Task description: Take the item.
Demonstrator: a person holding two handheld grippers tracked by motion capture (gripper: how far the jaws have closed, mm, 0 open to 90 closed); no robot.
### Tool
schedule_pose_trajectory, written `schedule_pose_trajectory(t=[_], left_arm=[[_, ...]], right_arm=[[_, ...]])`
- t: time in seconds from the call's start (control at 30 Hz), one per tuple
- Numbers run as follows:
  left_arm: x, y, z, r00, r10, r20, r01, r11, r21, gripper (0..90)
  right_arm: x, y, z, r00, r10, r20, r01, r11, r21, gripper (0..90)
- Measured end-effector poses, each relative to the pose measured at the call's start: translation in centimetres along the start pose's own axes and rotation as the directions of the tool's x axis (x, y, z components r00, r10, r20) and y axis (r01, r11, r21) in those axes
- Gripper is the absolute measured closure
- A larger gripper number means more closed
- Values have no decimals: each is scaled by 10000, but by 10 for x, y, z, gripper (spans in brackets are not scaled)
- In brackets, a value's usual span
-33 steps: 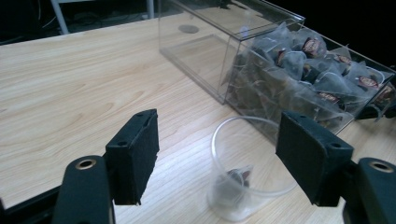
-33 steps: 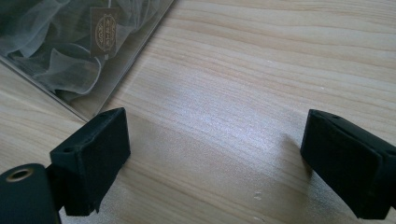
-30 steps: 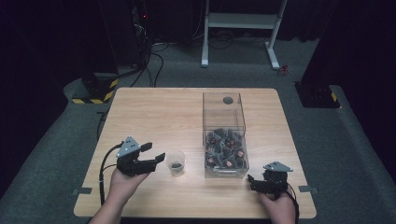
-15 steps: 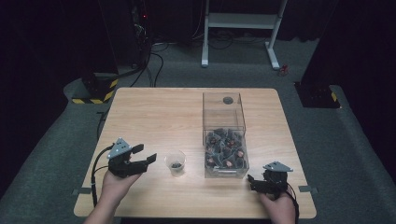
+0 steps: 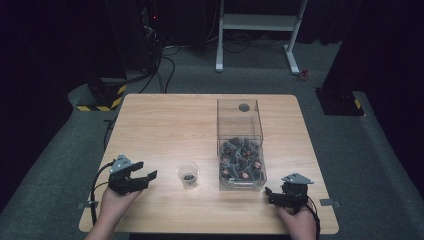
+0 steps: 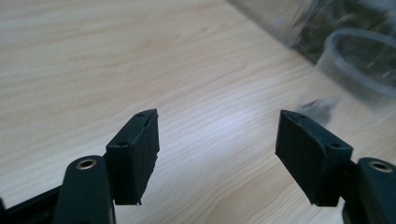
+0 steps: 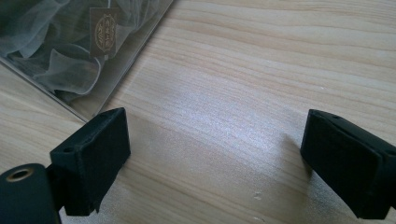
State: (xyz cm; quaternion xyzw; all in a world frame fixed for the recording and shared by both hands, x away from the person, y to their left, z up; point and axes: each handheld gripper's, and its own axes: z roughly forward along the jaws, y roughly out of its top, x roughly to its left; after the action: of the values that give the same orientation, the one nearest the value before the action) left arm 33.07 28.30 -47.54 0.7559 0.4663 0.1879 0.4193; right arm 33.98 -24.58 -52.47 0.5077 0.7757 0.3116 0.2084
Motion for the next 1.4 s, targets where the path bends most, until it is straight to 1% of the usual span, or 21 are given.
schedule_pose_trajectory(t=[0.03,0.1,0.2,0.23,0.3,0.33,0.4,0.43,0.53,0.63,0.67,0.77,0.8,0.83,0.87,0.9,1.0,1.03,1.2,1.4], left_arm=[[1,-3,1,10000,-76,-26,76,9999,81,305],[7,-12,4,9997,-26,-228,35,9992,398,302],[14,-24,5,9990,-119,-431,150,9972,737,298],[15,-26,6,9987,-192,-466,228,9967,785,296],[19,-33,6,9980,-90,-629,151,9951,978,290],[20,-36,6,9977,-169,-659,239,9940,1070,286],[24,-41,7,9968,-48,-795,150,9918,1271,279],[25,-42,7,9964,-118,-844,226,9914,1287,270],[27,-48,9,9943,5,-1066,160,9880,1534,242],[25,-53,9,9906,409,-1302,-217,9891,1456,225],[24,-53,10,9895,418,-1381,-217,9894,1436,203],[24,-54,11,9879,323,-1515,-101,9894,1449,146],[24,-54,11,9872,298,-1564,-67,9892,1463,139],[24,-55,11,9862,362,-1615,-121,9889,1479,127],[24,-55,11,9860,265,-1648,-21,9892,1467,115],[24,-55,11,9849,279,-1711,-18,9885,1509,97],[24,-55,11,9843,184,-1757,100,9872,1592,49],[25,-56,12,9850,124,-1721,152,9873,1581,45],[25,-56,12,9852,141,-1707,131,9874,1575,40],[25,-56,11,9852,106,-1710,159,9881,1531,40]], right_arm=[[0,0,0,10000,0,1,0,10000,0,80],[0,0,0,10000,-7,8,7,10000,-5,81],[0,0,0,10000,7,7,-7,10000,-1,81],[0,0,0,10000,3,15,-3,10000,-5,81],[0,0,0,10000,5,18,-5,10000,-4,81],[0,0,0,10000,14,14,-14,10000,-2,81],[0,0,0,10000,26,20,-26,10000,0,81],[0,0,0,10000,25,25,-25,10000,-2,82],[0,0,0,10000,34,34,-34,10000,-4,82],[0,0,0,10000,38,38,-38,10000,-5,83],[0,0,0,10000,38,38,-38,10000,-7,83],[0,0,0,10000,34,41,-34,10000,-8,83],[0,0,0,10000,37,40,-37,10000,-4,83],[0,0,0,10000,42,42,-42,10000,-3,83],[0,0,0,10000,44,44,-44,10000,-2,83],[0,0,0,10000,48,46,-48,10000,-1,82],[1,0,0,10000,56,53,-56,10000,-1,82],[1,0,0,10000,61,60,-61,10000,0,82],[1,1,1,9999,43,100,-43,10000,-14,81],[1,1,1,9998,126,125,-126,9999,19,81]])
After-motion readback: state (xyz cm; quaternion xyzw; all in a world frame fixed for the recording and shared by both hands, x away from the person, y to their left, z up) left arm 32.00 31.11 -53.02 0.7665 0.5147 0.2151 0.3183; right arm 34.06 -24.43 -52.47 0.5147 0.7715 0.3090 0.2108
